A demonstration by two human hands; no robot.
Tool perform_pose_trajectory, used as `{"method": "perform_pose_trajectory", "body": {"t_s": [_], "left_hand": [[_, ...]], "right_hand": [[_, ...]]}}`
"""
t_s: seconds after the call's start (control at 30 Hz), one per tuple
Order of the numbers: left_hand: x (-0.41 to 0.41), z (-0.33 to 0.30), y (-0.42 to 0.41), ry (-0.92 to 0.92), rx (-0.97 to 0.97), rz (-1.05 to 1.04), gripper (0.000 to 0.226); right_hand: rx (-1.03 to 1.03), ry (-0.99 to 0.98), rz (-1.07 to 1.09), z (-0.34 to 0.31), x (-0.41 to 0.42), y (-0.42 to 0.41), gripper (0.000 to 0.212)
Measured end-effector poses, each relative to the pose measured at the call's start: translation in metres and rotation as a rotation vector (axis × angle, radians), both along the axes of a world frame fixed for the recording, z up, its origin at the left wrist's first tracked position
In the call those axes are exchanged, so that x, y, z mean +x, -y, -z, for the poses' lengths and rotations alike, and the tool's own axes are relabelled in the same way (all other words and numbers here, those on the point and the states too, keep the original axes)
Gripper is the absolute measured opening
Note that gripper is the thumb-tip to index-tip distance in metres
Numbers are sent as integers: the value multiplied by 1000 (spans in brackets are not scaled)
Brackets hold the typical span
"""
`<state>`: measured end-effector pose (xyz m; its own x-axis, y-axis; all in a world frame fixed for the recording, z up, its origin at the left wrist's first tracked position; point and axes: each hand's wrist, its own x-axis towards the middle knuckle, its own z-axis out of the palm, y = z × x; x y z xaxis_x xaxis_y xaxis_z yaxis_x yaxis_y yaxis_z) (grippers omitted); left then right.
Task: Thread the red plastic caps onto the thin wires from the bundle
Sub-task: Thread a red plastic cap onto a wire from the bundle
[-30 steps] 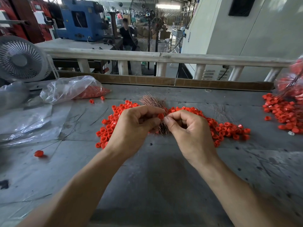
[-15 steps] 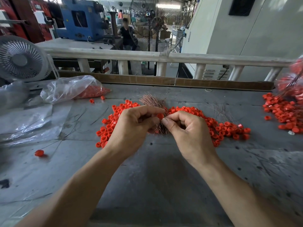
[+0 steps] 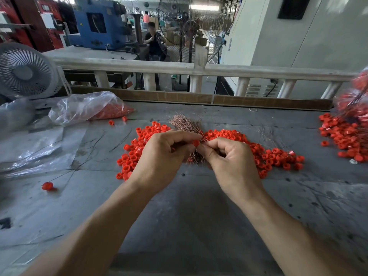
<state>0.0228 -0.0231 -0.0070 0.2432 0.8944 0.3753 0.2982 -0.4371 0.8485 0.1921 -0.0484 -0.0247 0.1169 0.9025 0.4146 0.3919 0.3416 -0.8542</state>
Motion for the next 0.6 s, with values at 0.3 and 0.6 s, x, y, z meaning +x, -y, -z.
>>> {"method": "perform_pose_trajectory", "body": {"t_s": [0.3,0.6], "left_hand": [[-2,0,-2,70,-21,20,27],[0,1,-2,176,-107,92,28]], "right_hand": [[5,10,11,-2,-1,1,14],[4,-11,14,-4,0,1,14]]}}
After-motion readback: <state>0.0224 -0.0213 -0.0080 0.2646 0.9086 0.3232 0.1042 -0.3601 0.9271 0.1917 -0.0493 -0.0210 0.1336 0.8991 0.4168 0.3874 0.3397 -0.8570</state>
